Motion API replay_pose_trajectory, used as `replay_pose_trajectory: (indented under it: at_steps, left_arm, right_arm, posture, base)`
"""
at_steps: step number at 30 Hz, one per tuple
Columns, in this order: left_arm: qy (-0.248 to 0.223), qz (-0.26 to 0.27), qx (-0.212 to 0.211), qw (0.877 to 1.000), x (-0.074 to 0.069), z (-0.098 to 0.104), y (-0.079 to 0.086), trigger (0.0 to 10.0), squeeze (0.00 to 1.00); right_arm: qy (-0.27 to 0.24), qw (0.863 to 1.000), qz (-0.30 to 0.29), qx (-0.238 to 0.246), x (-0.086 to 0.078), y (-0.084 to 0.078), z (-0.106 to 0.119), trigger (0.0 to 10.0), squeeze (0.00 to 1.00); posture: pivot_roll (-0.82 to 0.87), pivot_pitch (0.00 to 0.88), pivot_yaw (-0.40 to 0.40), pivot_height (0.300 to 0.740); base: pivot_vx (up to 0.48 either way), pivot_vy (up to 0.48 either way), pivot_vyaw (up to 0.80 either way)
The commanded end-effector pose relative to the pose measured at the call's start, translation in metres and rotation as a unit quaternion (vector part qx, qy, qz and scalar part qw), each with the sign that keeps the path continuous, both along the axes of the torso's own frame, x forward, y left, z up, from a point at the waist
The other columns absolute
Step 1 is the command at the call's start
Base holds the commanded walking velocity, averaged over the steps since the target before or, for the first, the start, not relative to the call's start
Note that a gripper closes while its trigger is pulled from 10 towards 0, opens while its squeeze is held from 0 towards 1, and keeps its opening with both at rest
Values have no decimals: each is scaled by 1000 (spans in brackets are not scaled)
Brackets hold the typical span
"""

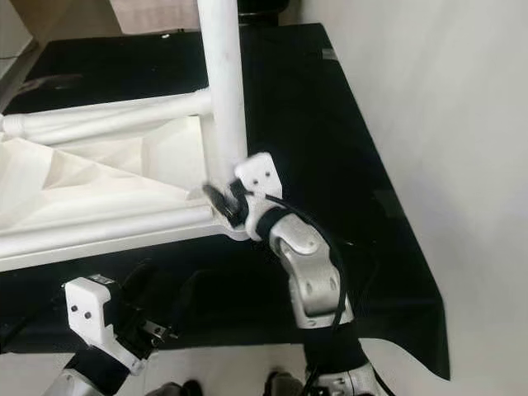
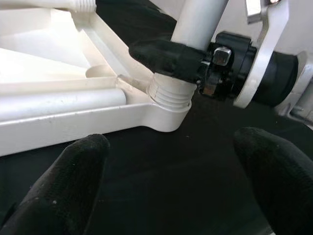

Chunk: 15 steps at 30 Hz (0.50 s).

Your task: Building children table

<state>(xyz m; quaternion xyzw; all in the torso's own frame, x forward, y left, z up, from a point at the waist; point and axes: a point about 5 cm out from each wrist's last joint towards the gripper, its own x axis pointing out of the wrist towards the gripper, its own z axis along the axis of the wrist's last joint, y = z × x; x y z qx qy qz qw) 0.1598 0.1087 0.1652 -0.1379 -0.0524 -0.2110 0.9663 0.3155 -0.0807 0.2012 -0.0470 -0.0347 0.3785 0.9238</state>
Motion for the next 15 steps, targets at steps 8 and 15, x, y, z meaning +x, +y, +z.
replay_pose_trajectory:
  at_steps: [8,15]
  left_arm:
    - [12,1,-3,1000,-3,-3,0,10000,0]
    - [12,2,-3,1000,-4,-2,-1,10000,0]
  right_arm:
    - [-49,985,160,-43,9,-4,27,10000,0]
    - [-67,968,232,-65,26,-20,49,10000,0]
  posture:
    - [4,238,-4,740]
    - [20,246,-3,740]
  base:
    - [0,0,0]
    - [0,0,0]
